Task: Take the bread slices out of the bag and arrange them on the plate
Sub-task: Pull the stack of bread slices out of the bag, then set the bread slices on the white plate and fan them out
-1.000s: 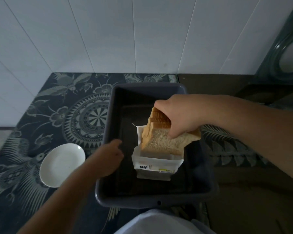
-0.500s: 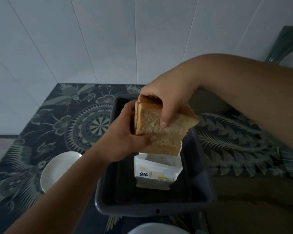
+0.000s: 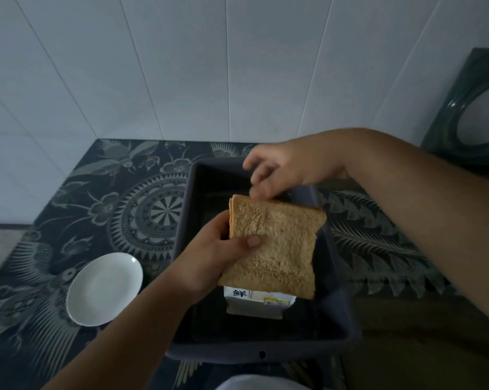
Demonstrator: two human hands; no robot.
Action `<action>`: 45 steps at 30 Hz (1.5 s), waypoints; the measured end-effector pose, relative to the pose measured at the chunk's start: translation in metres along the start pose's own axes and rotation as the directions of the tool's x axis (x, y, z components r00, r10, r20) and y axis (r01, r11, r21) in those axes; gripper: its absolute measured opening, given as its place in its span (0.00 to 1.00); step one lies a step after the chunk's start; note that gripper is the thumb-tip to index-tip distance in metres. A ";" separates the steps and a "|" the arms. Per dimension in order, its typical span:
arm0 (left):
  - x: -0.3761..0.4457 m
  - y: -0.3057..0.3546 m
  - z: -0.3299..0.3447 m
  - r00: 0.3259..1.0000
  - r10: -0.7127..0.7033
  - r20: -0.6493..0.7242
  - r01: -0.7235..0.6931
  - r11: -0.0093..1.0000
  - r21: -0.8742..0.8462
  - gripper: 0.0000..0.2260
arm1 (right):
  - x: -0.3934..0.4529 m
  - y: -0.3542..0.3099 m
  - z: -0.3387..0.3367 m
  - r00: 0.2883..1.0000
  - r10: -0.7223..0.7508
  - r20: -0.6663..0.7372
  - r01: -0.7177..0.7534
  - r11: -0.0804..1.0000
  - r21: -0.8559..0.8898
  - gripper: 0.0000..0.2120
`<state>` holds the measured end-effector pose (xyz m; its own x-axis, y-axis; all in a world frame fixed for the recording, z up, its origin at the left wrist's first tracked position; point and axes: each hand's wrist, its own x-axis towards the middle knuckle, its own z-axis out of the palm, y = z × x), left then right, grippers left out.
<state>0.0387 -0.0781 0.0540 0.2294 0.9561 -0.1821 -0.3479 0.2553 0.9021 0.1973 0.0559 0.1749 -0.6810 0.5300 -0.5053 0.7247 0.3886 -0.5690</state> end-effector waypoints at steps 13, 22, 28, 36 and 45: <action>-0.021 -0.013 -0.011 0.996 -0.090 0.018 0.091 0.952 -0.292 0.26 | -0.039 0.062 0.170 0.924 0.181 -0.338 0.318 0.129 0.939 0.30; -0.055 -0.010 -0.017 0.989 -0.111 -0.099 0.101 0.989 -0.107 0.20 | -0.020 0.037 0.191 0.937 0.229 -0.264 0.179 0.333 0.926 0.34; -0.088 -0.008 -0.057 0.966 -0.155 -0.208 0.123 0.980 -0.159 0.19 | 0.013 0.001 0.213 0.951 0.229 -0.207 0.117 0.353 0.929 0.33; -0.140 -0.016 -0.142 0.833 -0.232 -0.502 0.136 0.966 -0.221 0.30 | 0.080 -0.066 0.269 0.945 0.300 -0.128 0.073 0.189 0.979 0.37; -0.197 -0.021 -0.215 0.781 -0.300 -0.547 0.229 0.954 -0.195 0.22 | 0.119 -0.127 0.332 0.947 0.320 -0.026 -0.026 0.157 0.987 0.43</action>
<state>-0.1944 -0.2415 -0.0134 -0.2140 0.7490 -0.6270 -0.4566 0.4907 0.7421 -0.0111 -0.1811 -0.0284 -0.4099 0.6457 -0.6442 0.0277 -0.6971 -0.7164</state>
